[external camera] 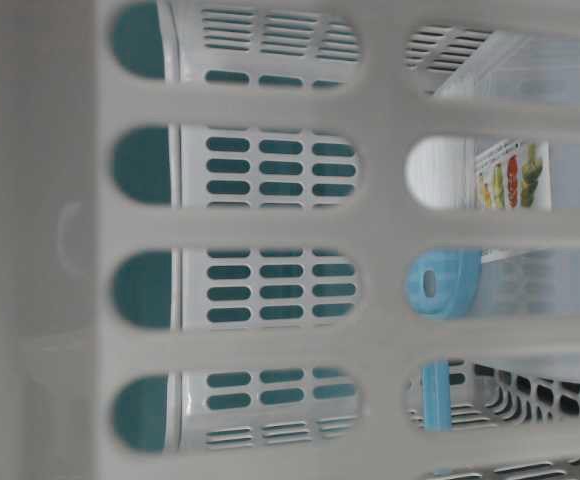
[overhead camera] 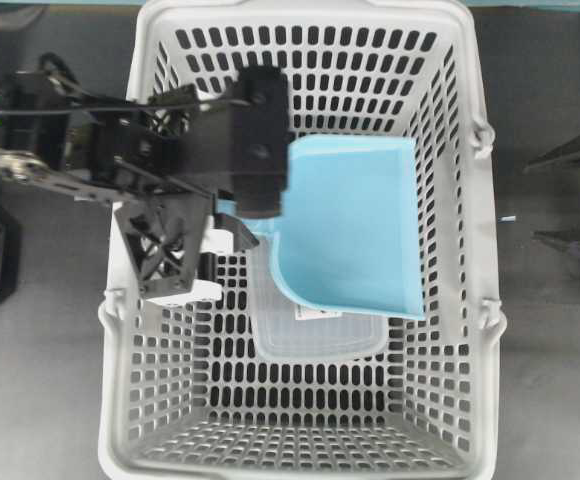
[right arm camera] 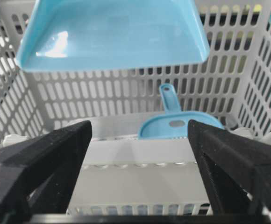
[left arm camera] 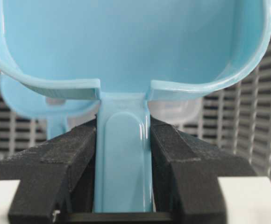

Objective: Pick up the dustpan from the shopping basket with the left arm.

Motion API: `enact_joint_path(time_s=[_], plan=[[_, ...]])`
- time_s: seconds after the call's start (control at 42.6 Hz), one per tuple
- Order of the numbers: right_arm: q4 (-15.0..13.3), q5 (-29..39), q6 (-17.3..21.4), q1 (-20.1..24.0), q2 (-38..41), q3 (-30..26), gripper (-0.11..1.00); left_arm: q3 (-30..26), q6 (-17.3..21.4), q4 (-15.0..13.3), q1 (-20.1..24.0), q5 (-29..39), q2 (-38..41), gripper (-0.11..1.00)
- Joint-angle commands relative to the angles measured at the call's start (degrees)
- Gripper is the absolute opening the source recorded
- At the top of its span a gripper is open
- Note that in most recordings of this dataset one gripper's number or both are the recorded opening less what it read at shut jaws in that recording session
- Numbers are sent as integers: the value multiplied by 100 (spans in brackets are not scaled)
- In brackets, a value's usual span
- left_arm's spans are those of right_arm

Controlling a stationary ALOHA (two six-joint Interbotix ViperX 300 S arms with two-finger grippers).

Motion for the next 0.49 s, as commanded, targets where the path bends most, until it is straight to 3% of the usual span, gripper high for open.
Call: enact_joint_path(time_s=[0.0, 0.164, 0.469], plan=[[26, -62, 9, -9, 26, -53, 79, 272, 0, 18, 0, -712, -404, 28], [26, -62, 18, -9, 26, -53, 79, 747, 9, 18, 9, -1380, -791, 28], [26, -62, 18, -18, 18, -44, 79, 1037, 0, 18, 18, -1485, -1011, 28]])
